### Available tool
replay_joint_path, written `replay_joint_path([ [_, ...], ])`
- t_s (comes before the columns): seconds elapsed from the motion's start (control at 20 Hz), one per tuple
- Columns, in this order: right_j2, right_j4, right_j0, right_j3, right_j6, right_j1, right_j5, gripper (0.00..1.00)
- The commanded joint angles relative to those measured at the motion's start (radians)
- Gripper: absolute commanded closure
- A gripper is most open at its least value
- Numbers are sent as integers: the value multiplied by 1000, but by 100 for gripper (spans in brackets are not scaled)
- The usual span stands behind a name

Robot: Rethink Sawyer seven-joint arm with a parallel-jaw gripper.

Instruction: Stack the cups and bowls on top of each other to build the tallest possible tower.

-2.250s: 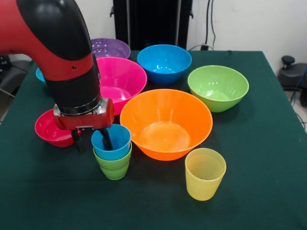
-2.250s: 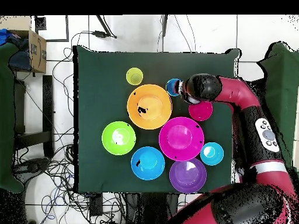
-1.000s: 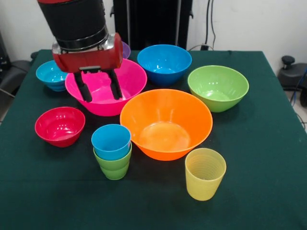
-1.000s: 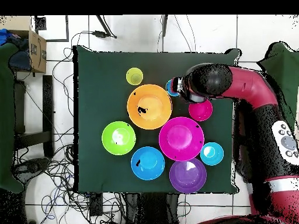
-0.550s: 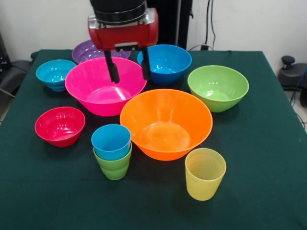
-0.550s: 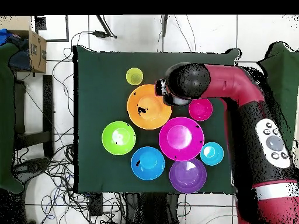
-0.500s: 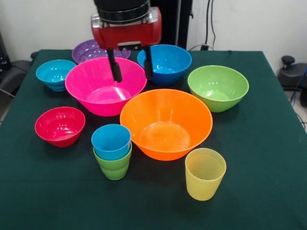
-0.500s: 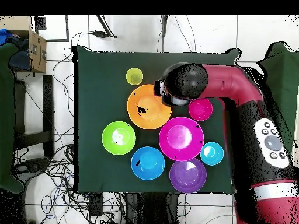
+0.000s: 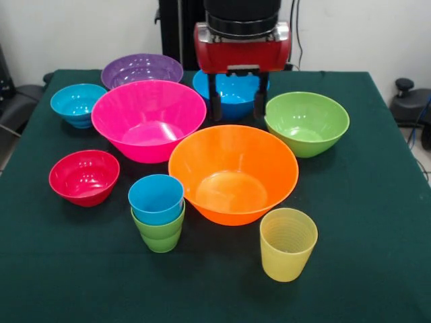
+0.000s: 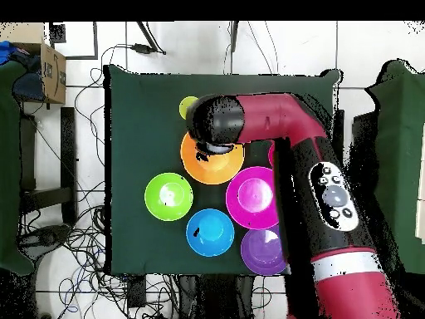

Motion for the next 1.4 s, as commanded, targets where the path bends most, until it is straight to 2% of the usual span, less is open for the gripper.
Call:
replay_joint_path([
  [0.05, -140, -68, 103, 31, 280, 53, -127, 0],
  [0.25, -175, -57, 135, 18, 307, 80, -178, 0],
  [0.5, -207, -55, 168, 14, 357, 117, -290, 0],
  [0.7, -250, -62, 205, -14, 366, 135, -295, 0],
  [0.9, -229, -41, 203, -38, 269, 177, -264, 0],
  [1.0, -212, -29, 199, -38, 248, 196, -285, 0],
  [1.4, -229, 2, 253, -81, 316, 206, -294, 0],
])
